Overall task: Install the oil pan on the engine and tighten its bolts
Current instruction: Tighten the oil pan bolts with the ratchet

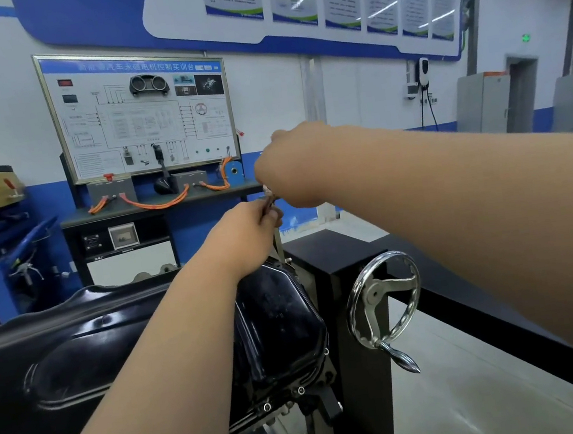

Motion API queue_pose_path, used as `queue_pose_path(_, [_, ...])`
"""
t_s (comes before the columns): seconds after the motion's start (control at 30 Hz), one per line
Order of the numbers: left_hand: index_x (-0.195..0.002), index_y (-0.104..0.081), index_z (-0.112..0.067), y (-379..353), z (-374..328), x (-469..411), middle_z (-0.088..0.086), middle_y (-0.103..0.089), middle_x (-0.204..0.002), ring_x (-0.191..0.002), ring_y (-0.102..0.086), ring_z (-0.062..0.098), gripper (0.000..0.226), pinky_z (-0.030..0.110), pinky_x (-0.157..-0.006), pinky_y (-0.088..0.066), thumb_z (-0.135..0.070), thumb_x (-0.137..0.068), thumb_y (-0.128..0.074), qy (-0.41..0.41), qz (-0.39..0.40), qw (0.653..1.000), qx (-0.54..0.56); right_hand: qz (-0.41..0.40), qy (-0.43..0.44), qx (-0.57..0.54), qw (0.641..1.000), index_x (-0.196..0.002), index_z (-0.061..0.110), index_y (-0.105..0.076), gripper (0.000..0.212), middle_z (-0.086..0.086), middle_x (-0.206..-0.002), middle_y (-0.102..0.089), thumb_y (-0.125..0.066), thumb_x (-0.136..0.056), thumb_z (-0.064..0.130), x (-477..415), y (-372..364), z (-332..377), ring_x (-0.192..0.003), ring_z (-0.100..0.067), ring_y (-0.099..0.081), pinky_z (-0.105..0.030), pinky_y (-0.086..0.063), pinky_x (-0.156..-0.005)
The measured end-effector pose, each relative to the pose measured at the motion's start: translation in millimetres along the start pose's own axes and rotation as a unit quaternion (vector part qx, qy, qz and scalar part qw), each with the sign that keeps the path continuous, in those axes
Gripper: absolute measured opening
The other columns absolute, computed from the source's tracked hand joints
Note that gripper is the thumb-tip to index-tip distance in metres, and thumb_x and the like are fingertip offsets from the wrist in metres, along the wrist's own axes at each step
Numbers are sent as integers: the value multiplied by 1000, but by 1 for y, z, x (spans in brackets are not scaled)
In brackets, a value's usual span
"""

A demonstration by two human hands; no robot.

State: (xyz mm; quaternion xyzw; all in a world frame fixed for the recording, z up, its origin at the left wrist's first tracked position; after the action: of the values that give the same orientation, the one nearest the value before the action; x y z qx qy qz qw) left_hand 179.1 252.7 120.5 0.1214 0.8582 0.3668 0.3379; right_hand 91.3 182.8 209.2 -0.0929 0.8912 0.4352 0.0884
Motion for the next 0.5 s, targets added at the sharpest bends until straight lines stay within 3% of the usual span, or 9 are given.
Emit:
queue_pose_path(0.07, [-103,-61,-22,1,3,-1,-17,-62,-90,-82,-59,7,22,27,-70,-45,-26,-101,-39,3,-5,1000,12,-27,8,14,999,-107,16,-51,16,-8,-109,-49,-53,-91,14,-2,3,3,-115,-28,-40,-52,-36,-99])
queue_pose_path(0.1, [-99,-61,-23,2,5,-2,-18,-62,-86,-75,-57,4,22,23,-63,-42,-26,-100,-39,5,-8,1000,16,-14,4,23,1000,-104,16,-50,14,-9,-109,-49,-54,-91,14,-4,3,5,-117,-30,-40,-53,-35,-101])
queue_pose_path(0.13, [-92,-61,-25,2,5,-3,-17,-62,-80,-68,-55,1,22,20,-56,-40,-27,-100,-40,6,-12,1000,14,-5,-3,5,1000,-91,14,-46,8,-7,-101,-48,-54,-90,13,-6,3,6,-112,-32,-45,-51,-39,-99])
queue_pose_path(0.23, [-65,-53,-24,5,4,-1,-7,-53,-57,-46,-43,5,29,17,-42,-31,-25,-94,-46,3,-54,998,-12,42,-18,-60,997,-68,11,-42,26,-1,-72,-47,-47,-92,17,-8,-3,7,-68,-20,-52,-31,-49,-71])
queue_pose_path(0.33, [-55,-45,-21,10,1,1,-3,-47,-54,-49,-38,9,33,24,-43,-29,-8,-84,-50,6,-83,995,-48,60,11,-140,988,-65,15,-48,34,0,-60,-52,-41,-94,32,-4,-6,8,-33,-8,-48,-19,-39,-34])
queue_pose_path(0.37, [-53,-42,-20,10,1,1,-2,-44,-53,-49,-36,11,35,25,-42,-26,-4,-83,-48,12,-80,995,-50,60,26,-143,988,-65,16,-46,35,0,-58,-52,-39,-94,34,0,-4,9,-26,-7,-45,-18,-35,-28])
queue_pose_path(0.43, [-51,-36,-19,8,-1,4,-2,-37,-50,-47,-29,13,38,23,-42,-20,0,-83,-44,21,-60,997,-51,83,32,-128,988,-65,16,-42,38,-2,-51,-50,-36,-97,35,6,-2,11,-20,-6,-41,-18,-35,-30])
queue_pose_path(0.5, [-56,-36,-19,3,-3,4,-2,-37,-52,-50,-29,14,36,24,-44,-21,0,-86,-40,10,-36,998,-42,120,25,-107,987,-69,14,-44,40,-2,-52,-51,-33,-98,39,8,0,10,-18,-4,-39,-25,-37,-40])
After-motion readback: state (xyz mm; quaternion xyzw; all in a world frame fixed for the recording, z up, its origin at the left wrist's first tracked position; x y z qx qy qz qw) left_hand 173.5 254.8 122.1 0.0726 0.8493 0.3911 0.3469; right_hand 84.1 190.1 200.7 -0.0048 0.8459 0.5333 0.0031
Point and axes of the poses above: each hand's wrist, its own x-axis away from the middle knuckle, its own y-axis out of the back of the hand, z = x × y, the point moved 2 cm from there along -x, towards the middle knuckle
